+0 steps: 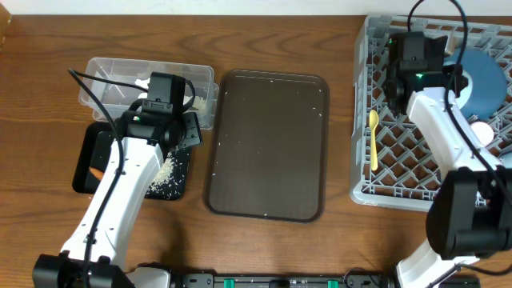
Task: Sort waste into correct bins and load items into the dishwasher rack
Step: 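Lift white bowl with right gripper and carry it into dish rack, then lower white bowl upright into rack beside blue bowl, open right gripper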
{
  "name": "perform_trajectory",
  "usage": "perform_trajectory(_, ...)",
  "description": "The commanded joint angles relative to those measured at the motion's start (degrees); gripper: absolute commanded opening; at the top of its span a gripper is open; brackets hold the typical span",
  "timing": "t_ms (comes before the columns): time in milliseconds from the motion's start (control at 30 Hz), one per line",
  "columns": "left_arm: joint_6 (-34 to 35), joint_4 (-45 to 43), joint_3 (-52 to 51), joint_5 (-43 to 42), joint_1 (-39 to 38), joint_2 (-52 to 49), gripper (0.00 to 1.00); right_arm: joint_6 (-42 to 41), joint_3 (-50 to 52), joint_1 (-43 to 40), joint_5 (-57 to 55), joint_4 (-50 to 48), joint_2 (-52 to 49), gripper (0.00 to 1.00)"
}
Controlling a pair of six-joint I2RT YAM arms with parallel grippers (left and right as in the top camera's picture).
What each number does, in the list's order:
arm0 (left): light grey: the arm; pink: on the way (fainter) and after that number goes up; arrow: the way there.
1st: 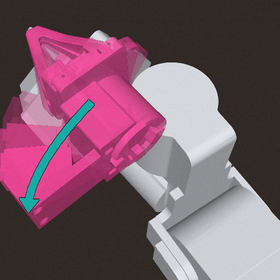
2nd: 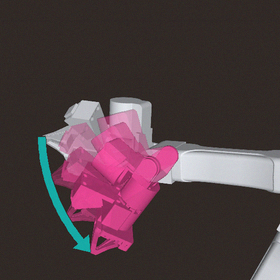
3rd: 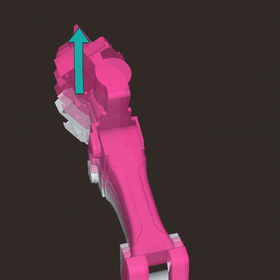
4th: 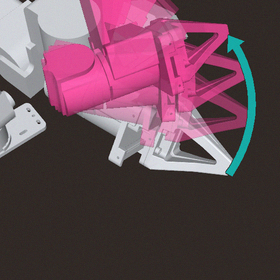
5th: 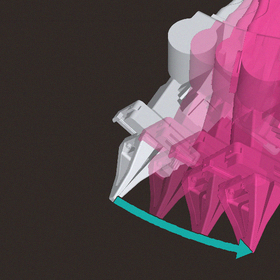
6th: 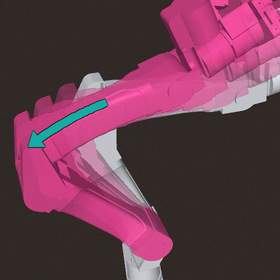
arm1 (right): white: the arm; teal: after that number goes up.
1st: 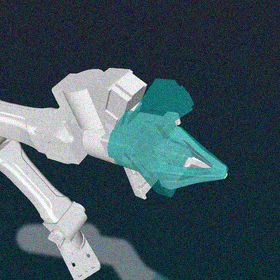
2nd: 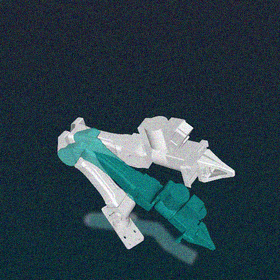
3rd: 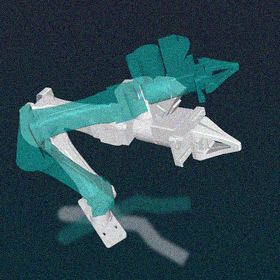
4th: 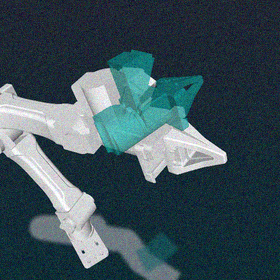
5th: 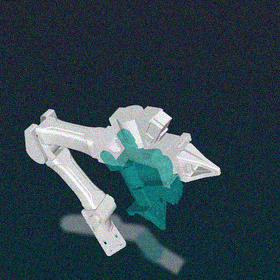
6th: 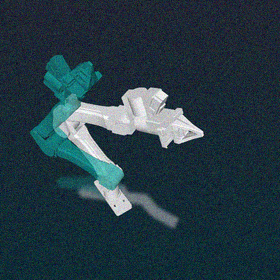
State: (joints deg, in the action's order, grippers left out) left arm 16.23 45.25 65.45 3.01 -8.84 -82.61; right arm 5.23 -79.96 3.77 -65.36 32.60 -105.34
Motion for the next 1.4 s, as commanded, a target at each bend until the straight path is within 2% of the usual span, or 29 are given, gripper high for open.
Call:
perform_trajectory(0, -0.5, 0.1, 0.5, 0.7, 0.2, 0.2, 0.61, -4.4, 0.3, 1.0, 0.6, 1.1, -1.6, 0.01)
perform_trajectory(267, -0.5, 0.1, 0.5, 0.7, 0.2, 0.2, 0.61, -4.9, 0.5, 3.1, 7.8, 3.5, -2.5, 0.01)
perform_trajectory(400, -0.5, 0.1, 0.5, 0.7, 0.2, 0.2, 0.61, -7.9, 0.6, 4.2, 7.8, 5.6, -2.5, 0.01)
perform_trajectory(633, -0.5, 0.1, 0.5, 0.7, 0.2, 0.2, 0.61, -8.0, 0.6, 5.7, 7.8, 7.8, -2.5, 0.01)
perform_trajectory(733, -0.5, 0.1, 0.5, 0.7, 0.2, 0.2, 0.61, -8.3, 0.6, 5.7, 4.5, 8.0, -2.4, 0.01)
perform_trajectory(933, -0.5, 0.1, 0.5, 0.7, 0.2, 0.2, 0.61, -11.6, 0.6, 5.7, -18.6, 2.9, -2.4, 0.01)
perform_trajectory(1067, -0.5, 0.1, 0.5, 0.7, 0.2, 0.2, 0.62, -10.8, 0.6, 5.7, -18.9, 3.1, -2.5, 0.01)
perform_trajectory(1367, -0.5, 0.1, 0.5, 0.7, 0.2, 0.2, 0.62, -10.8, 0.6, 6.1, -11.0, 3.7, -2.8, 0.01)
